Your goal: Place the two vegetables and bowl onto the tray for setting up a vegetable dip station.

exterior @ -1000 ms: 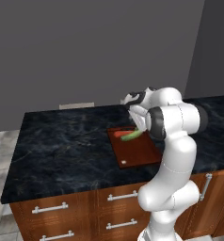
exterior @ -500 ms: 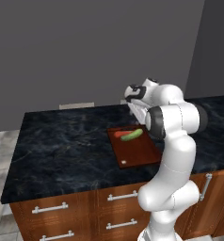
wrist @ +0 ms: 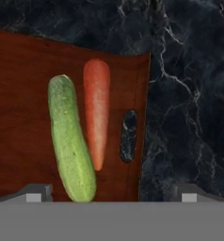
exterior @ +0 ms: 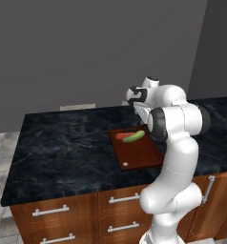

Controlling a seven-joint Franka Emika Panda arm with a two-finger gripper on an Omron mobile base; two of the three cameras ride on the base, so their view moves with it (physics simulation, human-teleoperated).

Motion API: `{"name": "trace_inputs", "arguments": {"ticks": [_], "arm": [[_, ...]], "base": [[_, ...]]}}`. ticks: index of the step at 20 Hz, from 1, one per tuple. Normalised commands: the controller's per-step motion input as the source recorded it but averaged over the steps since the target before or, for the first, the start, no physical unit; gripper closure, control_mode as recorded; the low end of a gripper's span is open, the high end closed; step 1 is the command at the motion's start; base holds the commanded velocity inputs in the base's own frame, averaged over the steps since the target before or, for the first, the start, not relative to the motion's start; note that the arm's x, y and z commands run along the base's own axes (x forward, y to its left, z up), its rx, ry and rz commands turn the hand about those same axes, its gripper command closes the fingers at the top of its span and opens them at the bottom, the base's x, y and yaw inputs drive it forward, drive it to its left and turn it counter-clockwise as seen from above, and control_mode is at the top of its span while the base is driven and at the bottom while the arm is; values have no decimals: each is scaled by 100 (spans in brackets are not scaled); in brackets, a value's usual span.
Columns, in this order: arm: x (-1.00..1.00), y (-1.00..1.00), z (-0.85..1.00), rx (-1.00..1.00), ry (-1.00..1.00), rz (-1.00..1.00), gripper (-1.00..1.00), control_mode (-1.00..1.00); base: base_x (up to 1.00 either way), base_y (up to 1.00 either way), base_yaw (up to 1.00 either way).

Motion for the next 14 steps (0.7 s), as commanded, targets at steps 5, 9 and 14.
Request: {"name": "trace_inputs", "arguments": {"ticks": [5, 9, 14], "arm": [[1, -12, 1, -9, 0, -14, -100, -100], [3, -10, 6, -7, 0, -16, -100, -100], [7, -10, 14, -4, -1, -16, -100, -100]], "base": [[0, 0, 0], [0, 0, 0], [0, 0, 0]]}}
